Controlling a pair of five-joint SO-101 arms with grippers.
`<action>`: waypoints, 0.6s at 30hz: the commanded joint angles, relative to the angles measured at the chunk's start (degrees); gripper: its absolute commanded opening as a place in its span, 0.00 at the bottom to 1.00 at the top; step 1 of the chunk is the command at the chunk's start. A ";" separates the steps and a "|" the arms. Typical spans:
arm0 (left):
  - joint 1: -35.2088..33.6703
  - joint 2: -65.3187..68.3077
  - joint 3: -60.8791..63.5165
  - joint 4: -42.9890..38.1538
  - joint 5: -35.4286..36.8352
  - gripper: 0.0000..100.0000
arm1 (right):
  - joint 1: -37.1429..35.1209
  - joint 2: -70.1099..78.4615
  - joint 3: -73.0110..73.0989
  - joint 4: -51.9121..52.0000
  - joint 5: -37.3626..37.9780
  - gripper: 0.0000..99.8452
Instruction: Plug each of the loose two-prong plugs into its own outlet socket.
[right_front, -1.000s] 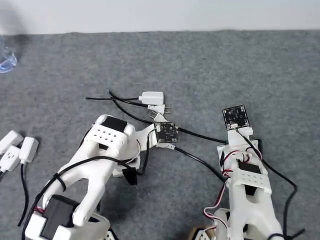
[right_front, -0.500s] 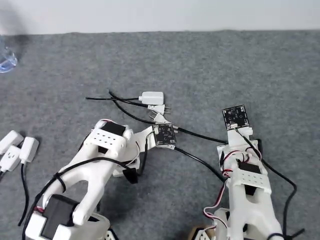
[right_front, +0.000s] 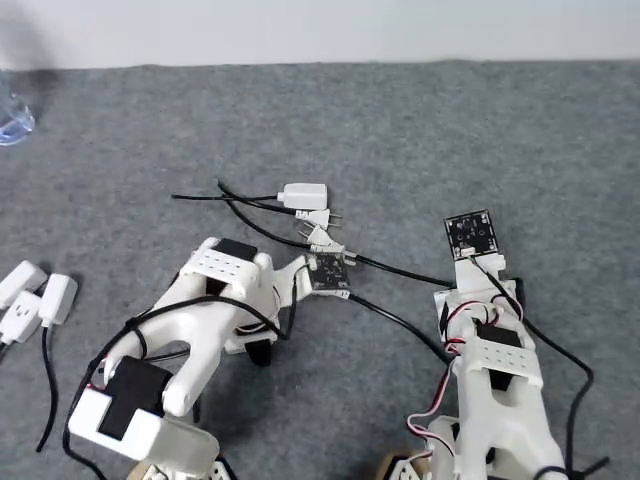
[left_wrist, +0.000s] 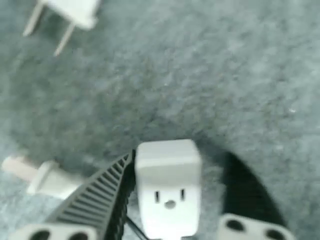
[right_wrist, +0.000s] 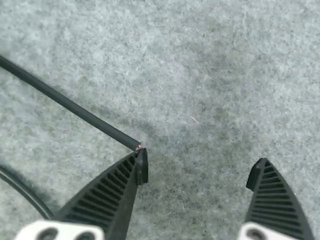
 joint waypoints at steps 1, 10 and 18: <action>0.88 -1.76 -3.03 1.05 0.18 0.00 | -0.66 0.04 -0.35 -1.19 0.62 0.31; 0.53 -11.78 -9.10 10.73 0.79 0.01 | -0.66 0.04 -0.35 -1.19 0.62 0.31; -1.32 -30.86 -28.35 27.16 3.16 0.01 | -0.66 0.04 -0.35 -1.19 0.62 0.31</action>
